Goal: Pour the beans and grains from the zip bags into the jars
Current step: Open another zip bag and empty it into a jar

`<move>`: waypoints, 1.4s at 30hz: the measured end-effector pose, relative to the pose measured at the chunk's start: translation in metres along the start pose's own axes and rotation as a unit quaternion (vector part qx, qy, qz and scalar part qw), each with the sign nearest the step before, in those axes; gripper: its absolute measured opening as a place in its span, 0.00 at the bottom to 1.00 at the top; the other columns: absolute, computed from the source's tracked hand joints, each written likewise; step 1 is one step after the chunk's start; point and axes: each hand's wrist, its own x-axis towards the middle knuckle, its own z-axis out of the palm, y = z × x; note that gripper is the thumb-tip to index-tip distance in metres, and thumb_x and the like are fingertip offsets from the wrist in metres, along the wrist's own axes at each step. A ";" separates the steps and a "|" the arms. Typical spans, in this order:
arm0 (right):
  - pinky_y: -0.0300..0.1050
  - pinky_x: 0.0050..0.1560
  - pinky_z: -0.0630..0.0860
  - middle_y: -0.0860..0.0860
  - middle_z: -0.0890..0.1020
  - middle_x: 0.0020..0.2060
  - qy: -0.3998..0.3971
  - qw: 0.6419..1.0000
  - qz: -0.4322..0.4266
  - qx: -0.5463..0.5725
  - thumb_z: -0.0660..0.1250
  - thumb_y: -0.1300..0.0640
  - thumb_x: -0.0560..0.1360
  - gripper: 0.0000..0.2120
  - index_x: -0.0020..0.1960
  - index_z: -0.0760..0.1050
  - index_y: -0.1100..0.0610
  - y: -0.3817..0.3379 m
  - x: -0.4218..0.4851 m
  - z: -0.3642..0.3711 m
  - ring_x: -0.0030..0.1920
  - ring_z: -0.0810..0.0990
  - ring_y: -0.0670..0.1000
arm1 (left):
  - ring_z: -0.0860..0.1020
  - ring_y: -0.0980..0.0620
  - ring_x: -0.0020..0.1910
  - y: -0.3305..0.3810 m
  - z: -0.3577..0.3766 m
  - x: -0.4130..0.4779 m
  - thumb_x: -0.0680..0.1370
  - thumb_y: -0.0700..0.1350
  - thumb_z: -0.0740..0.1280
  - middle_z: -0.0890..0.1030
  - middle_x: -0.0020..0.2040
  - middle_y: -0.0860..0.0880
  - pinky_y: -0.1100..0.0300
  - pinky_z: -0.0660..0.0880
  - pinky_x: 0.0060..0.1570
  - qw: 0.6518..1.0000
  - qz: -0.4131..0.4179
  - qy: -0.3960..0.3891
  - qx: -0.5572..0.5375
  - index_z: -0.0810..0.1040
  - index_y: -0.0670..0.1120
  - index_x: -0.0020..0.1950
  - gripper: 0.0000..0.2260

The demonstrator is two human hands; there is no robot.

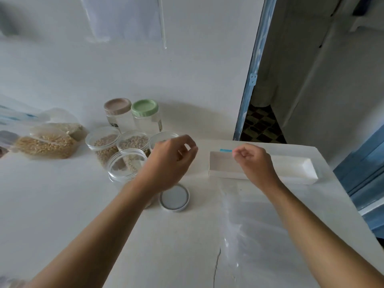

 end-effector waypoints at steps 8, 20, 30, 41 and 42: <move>0.37 0.46 0.73 0.49 0.84 0.42 -0.212 0.971 0.017 -0.105 0.74 0.54 0.75 0.05 0.51 0.81 0.52 -0.052 -0.029 0.101 0.47 0.83 0.52 | 0.78 0.56 0.52 -0.068 -0.082 -0.030 0.81 0.53 0.67 0.81 0.52 0.53 0.58 0.74 0.53 0.993 0.073 0.065 0.061 0.83 0.52 0.55 0.08; 0.42 0.48 0.76 0.52 0.77 0.63 -0.316 0.888 0.092 -0.321 0.78 0.45 0.57 0.44 0.72 0.71 0.42 -0.069 -0.046 0.170 0.57 0.79 0.53 | 0.74 0.60 0.68 -0.169 -0.080 -0.043 0.65 0.63 0.81 0.75 0.70 0.57 0.58 0.71 0.68 0.979 0.013 -0.146 -0.140 0.62 0.54 0.77 0.46; 0.55 0.55 0.83 0.57 0.79 0.57 -0.281 0.945 0.140 0.096 0.81 0.57 0.67 0.25 0.59 0.80 0.40 -0.141 -0.058 0.136 0.57 0.82 0.57 | 0.80 0.54 0.62 -0.219 -0.102 -0.045 0.64 0.53 0.84 0.81 0.62 0.57 0.56 0.77 0.61 0.973 0.040 -0.083 -0.213 0.74 0.49 0.71 0.38; 0.44 0.47 0.83 0.39 0.77 0.54 -0.103 0.968 -0.195 0.115 0.81 0.51 0.66 0.31 0.63 0.68 0.47 -0.194 -0.057 0.186 0.54 0.82 0.49 | 0.76 0.52 0.68 -0.247 -0.120 -0.065 0.66 0.50 0.82 0.78 0.68 0.55 0.46 0.76 0.65 0.971 0.003 -0.096 -0.218 0.68 0.52 0.76 0.41; 0.44 0.48 0.83 0.42 0.76 0.55 -0.084 0.966 -0.205 0.131 0.80 0.48 0.66 0.32 0.62 0.67 0.46 -0.193 -0.055 0.188 0.54 0.82 0.50 | 0.75 0.52 0.68 -0.248 -0.118 -0.066 0.67 0.49 0.82 0.77 0.68 0.55 0.46 0.75 0.66 0.971 0.000 -0.093 -0.220 0.68 0.52 0.76 0.41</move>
